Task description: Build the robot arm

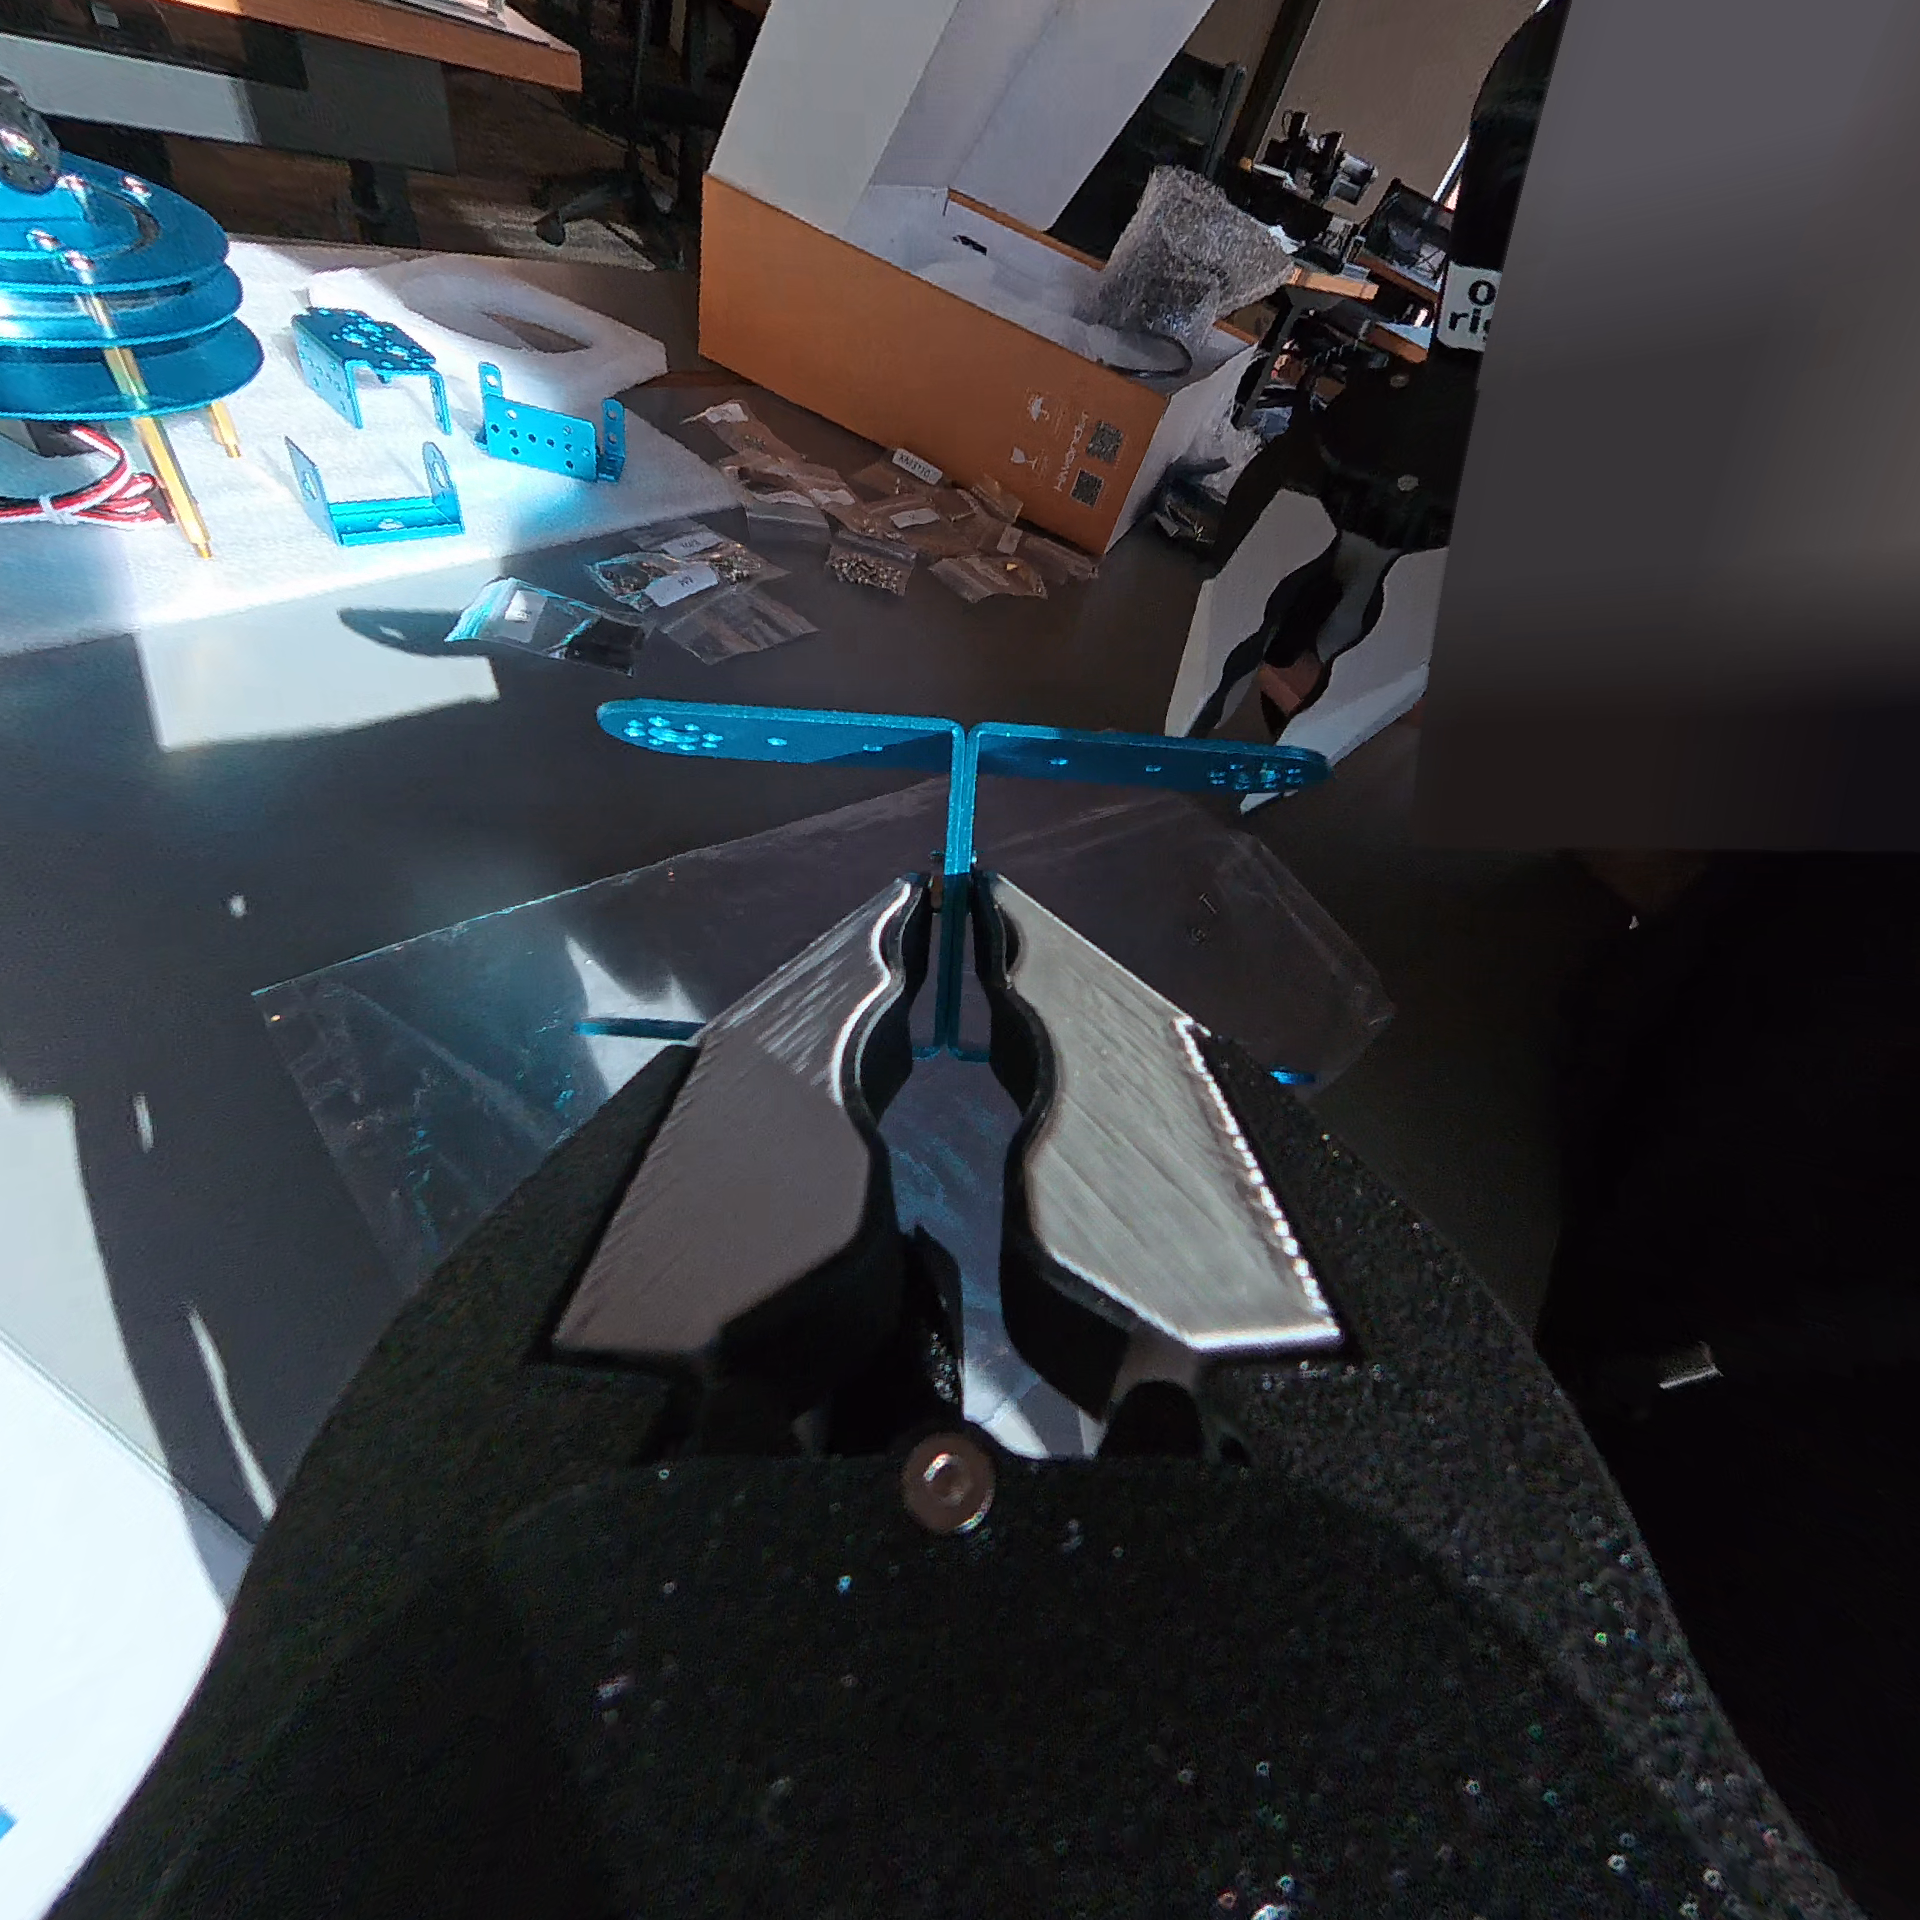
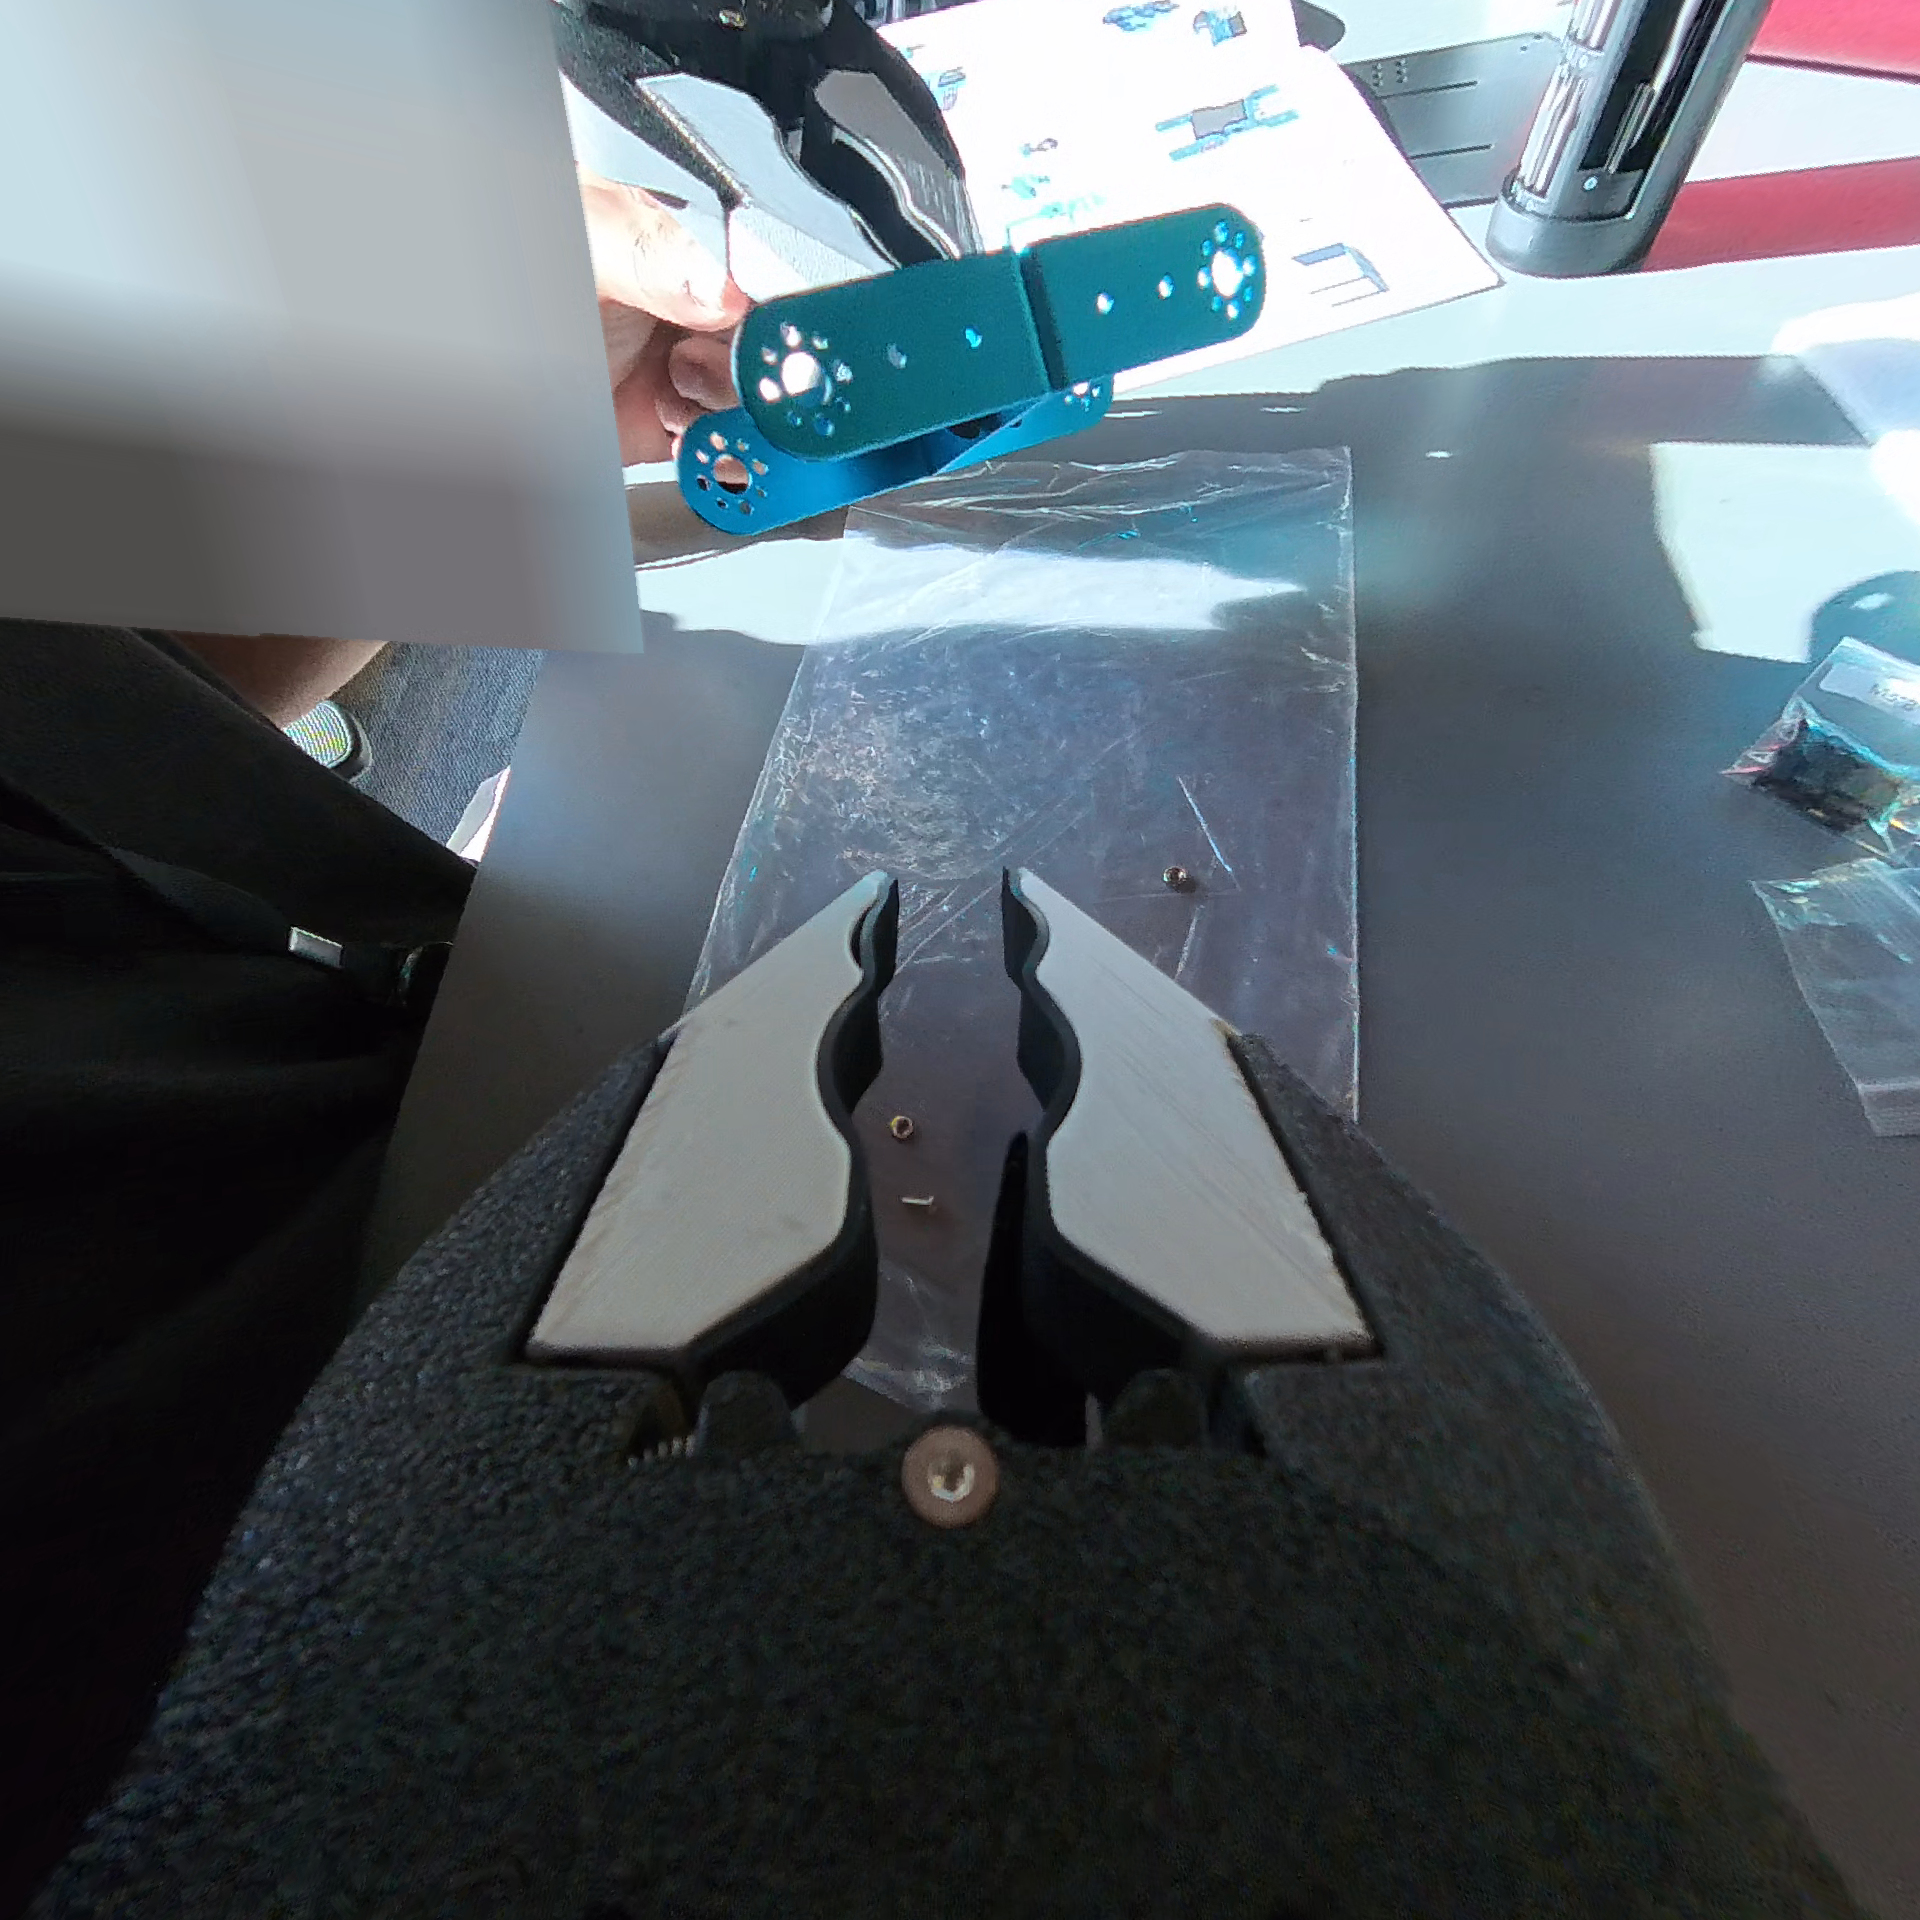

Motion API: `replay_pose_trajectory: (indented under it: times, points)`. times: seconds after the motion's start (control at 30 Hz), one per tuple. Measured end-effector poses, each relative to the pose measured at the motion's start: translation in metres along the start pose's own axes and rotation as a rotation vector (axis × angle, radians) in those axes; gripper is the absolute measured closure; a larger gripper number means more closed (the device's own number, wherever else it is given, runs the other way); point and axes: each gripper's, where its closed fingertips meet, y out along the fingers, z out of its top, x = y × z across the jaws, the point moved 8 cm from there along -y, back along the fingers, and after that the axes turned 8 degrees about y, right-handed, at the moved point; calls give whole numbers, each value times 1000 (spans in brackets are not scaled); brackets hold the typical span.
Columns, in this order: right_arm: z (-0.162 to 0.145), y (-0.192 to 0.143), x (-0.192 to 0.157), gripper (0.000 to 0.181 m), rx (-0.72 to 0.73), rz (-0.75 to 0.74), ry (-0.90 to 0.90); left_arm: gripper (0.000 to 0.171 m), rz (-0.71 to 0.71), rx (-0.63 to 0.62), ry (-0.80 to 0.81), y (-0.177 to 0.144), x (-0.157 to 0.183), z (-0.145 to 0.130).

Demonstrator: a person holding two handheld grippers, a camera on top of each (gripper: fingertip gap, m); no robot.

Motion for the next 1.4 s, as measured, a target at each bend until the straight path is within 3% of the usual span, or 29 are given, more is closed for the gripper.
replay_pose_trajectory:
  times: [0.2, 0.37, 0.47, 0.57, 0.83, 1.0, 1.4]
  points:
    - [-1, 4, 1, 162, -8, 2, 7, 165, 96, -11, 114, -4, 2, 2]
    - [1, 4, 12, 162, -63, -28, 40, 165, 493, -227, 692, -8, 10, 5]
    - [3, 8, 27, 160, -163, -102, 19, 164, 606, -314, 941, -3, 17, 9]
    - [9, 18, 38, 160, -240, -123, -23, 165, 661, -374, 1081, 3, 17, 6]
    - [24, 53, 69, 161, -310, -30, -114, 164, 728, -384, 1188, 9, 9, -9]
    - [16, 59, 65, 165, -393, -15, -254, 164, 781, -393, 1260, 11, 10, -16]
    - [11, 67, 55, 177, -420, 33, -306, 165, 768, -396, 1288, 14, 21, -19]
